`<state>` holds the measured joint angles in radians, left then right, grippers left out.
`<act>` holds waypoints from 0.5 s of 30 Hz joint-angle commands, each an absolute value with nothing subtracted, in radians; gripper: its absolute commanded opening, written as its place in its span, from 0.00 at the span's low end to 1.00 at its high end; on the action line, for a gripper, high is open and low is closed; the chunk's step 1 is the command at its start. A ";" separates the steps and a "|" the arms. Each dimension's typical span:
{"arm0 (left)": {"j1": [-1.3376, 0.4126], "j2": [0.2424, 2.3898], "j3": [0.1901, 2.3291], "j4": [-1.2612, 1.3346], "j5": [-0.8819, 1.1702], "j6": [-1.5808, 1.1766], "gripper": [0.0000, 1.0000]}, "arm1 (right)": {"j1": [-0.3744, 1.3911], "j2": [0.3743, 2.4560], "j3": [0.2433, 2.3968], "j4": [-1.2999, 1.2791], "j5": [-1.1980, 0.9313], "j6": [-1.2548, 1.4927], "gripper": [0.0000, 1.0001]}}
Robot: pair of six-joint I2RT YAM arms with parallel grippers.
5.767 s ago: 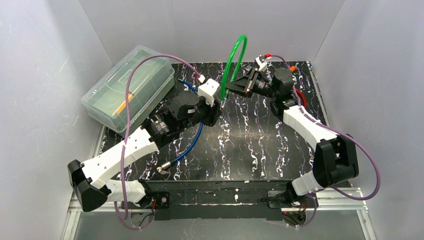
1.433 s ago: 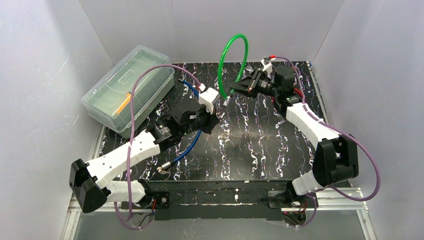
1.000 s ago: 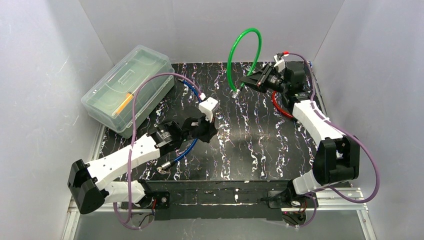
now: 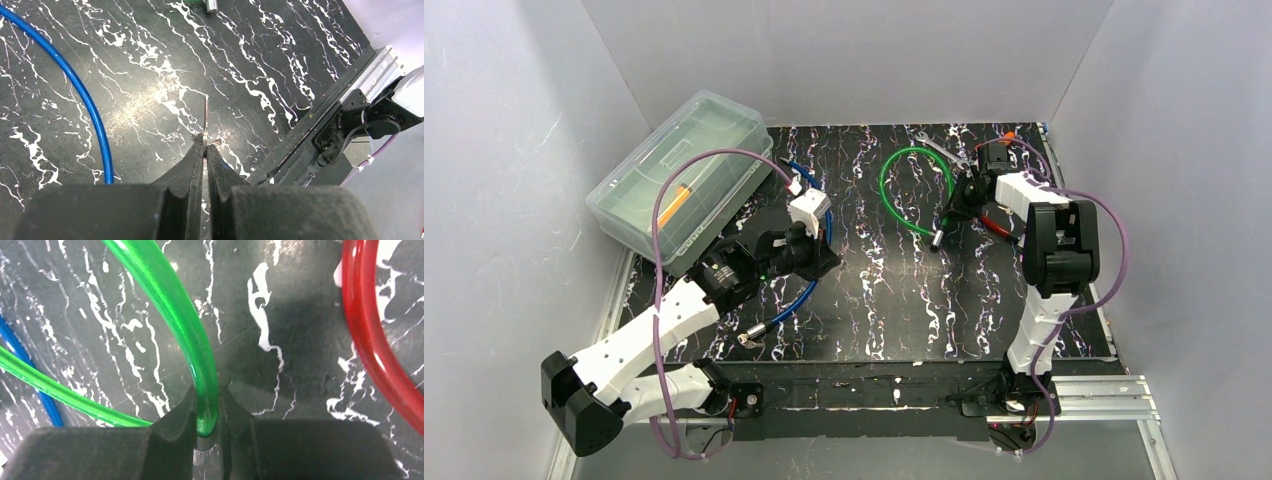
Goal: Lock with the key
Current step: Place the lock at the center of the board.
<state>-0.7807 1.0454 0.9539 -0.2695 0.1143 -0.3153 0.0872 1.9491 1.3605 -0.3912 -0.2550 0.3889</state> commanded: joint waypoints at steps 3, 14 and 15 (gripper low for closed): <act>-0.765 1.017 0.938 -0.283 0.115 -0.321 0.00 | 0.087 2.003 1.463 -0.405 -0.237 0.408 0.10; -0.751 1.075 1.000 -0.276 0.124 -0.292 0.00 | 0.087 1.958 1.464 -0.458 -0.247 0.411 0.47; -0.749 1.085 1.009 -0.275 0.125 -0.287 0.00 | 0.087 1.950 1.462 -0.465 -0.250 0.408 0.51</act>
<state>-0.7601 1.0607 0.9489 -0.2779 0.1165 -0.3107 0.0872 2.0148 1.4437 -0.4469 -0.2325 0.4011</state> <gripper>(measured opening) 0.025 0.427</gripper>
